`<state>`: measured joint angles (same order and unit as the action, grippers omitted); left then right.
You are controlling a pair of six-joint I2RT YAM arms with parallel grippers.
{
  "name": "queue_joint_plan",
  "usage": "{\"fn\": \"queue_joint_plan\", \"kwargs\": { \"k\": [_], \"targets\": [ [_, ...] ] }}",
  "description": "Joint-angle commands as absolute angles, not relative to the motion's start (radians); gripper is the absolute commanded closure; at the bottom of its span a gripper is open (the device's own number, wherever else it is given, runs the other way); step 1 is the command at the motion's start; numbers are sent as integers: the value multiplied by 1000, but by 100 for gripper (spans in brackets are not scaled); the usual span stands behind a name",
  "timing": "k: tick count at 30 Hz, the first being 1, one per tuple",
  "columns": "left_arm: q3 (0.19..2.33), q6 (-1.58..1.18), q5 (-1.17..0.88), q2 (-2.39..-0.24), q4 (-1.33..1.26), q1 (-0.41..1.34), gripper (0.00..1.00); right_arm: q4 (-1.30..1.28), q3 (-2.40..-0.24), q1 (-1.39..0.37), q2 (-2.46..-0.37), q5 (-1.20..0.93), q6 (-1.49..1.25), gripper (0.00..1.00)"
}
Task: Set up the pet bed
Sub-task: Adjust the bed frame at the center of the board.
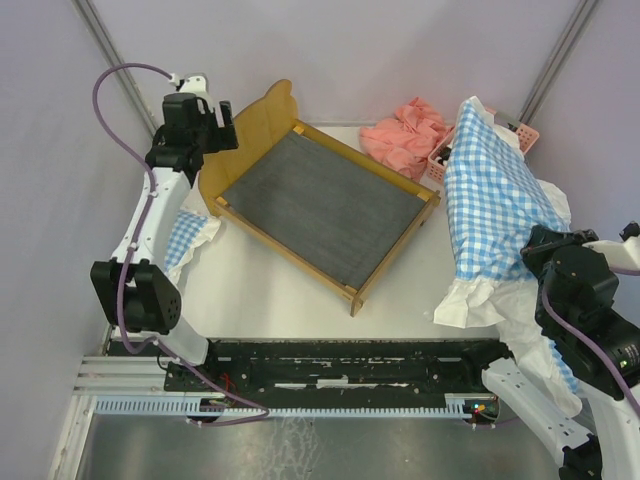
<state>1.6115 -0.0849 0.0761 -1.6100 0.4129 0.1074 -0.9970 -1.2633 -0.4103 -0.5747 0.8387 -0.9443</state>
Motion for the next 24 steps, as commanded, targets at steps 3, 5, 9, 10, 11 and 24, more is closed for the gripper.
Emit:
{"fn": "queue_joint_plan", "kwargs": {
  "k": [3, 5, 9, 10, 11, 24],
  "targets": [
    [1656, -24, 13, -1644, 384, 31, 9, -932, -1251, -407, -575, 863, -939, 98],
    [1657, -13, 2, -1663, 385, 19, 9, -930, -1244, -408, -584, 848, -939, 98],
    [1662, -13, -55, -1691, 417, 11, 15, -922, -1238, -408, -604, 834, -937, 98],
    [1657, -19, -81, -1691, 425, 11, 18, -918, -1238, -408, -610, 830, -936, 98],
    [1653, -27, -101, -1689, 434, 10, 21, -914, -1241, -408, -617, 826, -931, 98],
    [1424, -194, -286, -1507, 450, 31, 66, -843, -1256, -408, -726, 751, -880, 98]
  ]
}}
